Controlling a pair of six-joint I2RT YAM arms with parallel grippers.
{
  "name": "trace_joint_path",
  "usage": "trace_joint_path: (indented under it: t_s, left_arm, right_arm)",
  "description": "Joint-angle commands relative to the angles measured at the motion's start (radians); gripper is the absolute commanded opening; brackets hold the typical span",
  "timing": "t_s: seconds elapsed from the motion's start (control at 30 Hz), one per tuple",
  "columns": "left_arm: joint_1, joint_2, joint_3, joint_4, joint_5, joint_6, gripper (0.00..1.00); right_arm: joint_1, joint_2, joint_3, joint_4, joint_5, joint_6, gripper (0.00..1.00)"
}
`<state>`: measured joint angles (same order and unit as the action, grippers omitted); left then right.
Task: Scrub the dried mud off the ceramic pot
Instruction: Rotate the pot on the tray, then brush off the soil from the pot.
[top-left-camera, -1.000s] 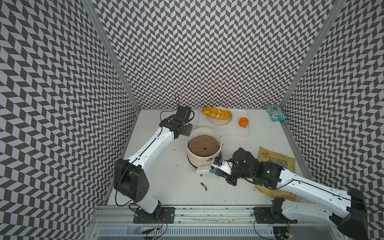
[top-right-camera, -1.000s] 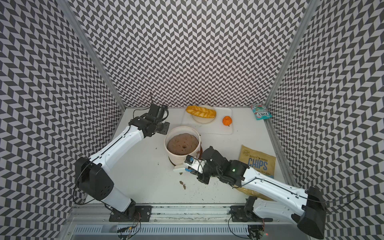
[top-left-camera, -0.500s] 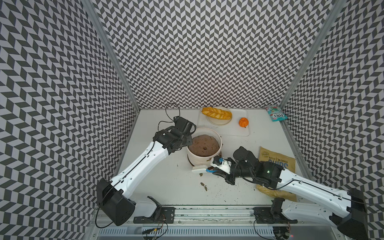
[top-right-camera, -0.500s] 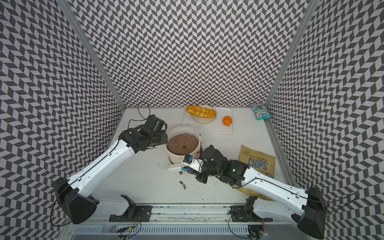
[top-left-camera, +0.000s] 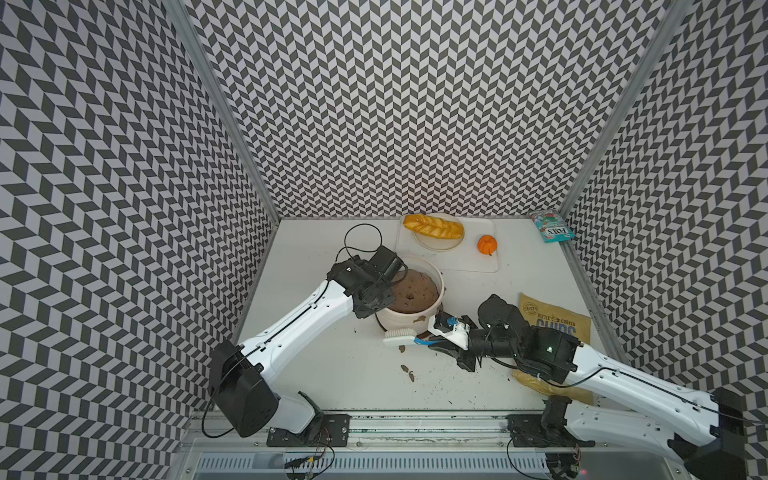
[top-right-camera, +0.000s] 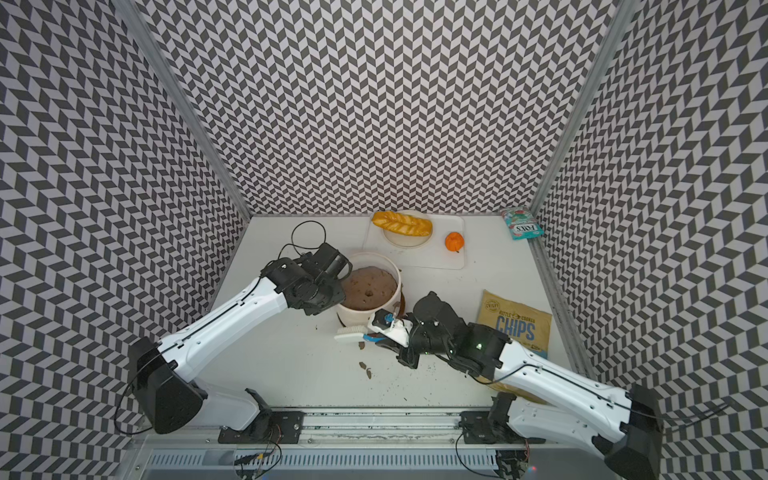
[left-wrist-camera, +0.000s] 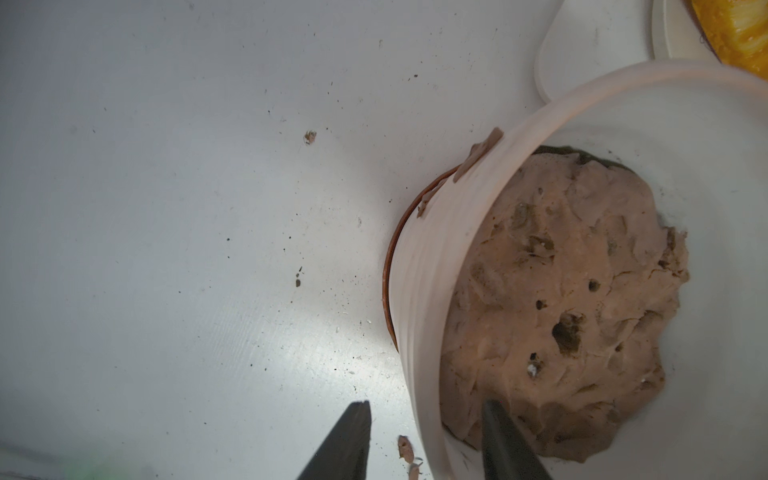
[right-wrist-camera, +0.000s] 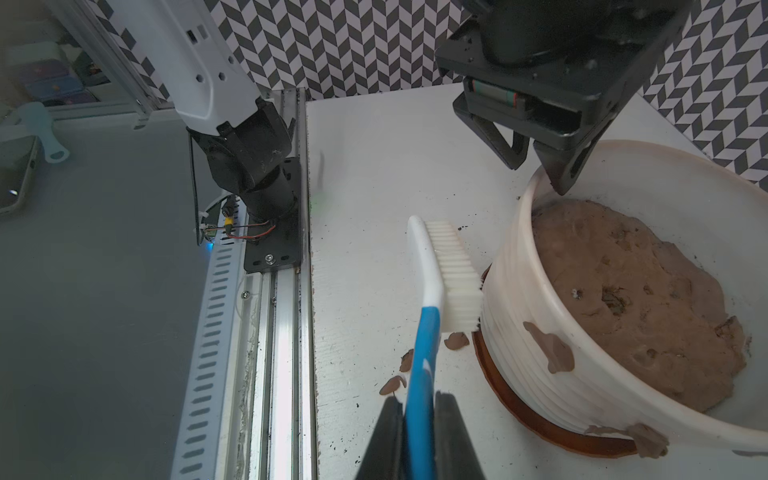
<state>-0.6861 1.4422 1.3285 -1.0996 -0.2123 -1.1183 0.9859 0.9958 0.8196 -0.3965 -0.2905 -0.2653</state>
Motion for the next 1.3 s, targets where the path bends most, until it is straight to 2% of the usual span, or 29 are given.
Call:
trace_joint_path:
  t_s: [0.0, 0.23, 0.5, 0.57, 0.8, 1.0, 1.27]
  left_arm:
    - [-0.005, 0.014, -0.023, 0.003, 0.03, -0.058, 0.42]
    - [-0.006, 0.051, -0.013, -0.002, 0.052, -0.08, 0.26]
    - [-0.002, 0.107, 0.037, -0.031, 0.019, -0.053, 0.11]
    - [0.001, 0.127, 0.056, -0.046, -0.002, -0.038, 0.06]
    - [0.034, 0.183, 0.109, -0.049, -0.065, 0.042, 0.04]
    - [0.063, 0.194, 0.122, 0.038, -0.074, 0.178, 0.0]
    - [0.082, 0.206, 0.128, 0.081, -0.086, 0.263, 0.0]
  right_arm:
    - [0.005, -0.006, 0.004, 0.045, 0.005, 0.007, 0.0]
    - [0.006, -0.003, -0.001, 0.046, 0.003, 0.013, 0.0]
    - [0.01, 0.015, 0.006, 0.06, -0.026, 0.031, 0.0]
    - [0.011, 0.018, 0.011, 0.07, 0.006, 0.051, 0.0]
    - [0.01, 0.057, 0.047, 0.074, 0.187, 0.12, 0.0]
    - [0.011, 0.053, 0.052, 0.106, 0.263, 0.184, 0.0]
    - [0.002, 0.059, 0.059, 0.028, 0.43, 0.277, 0.0]
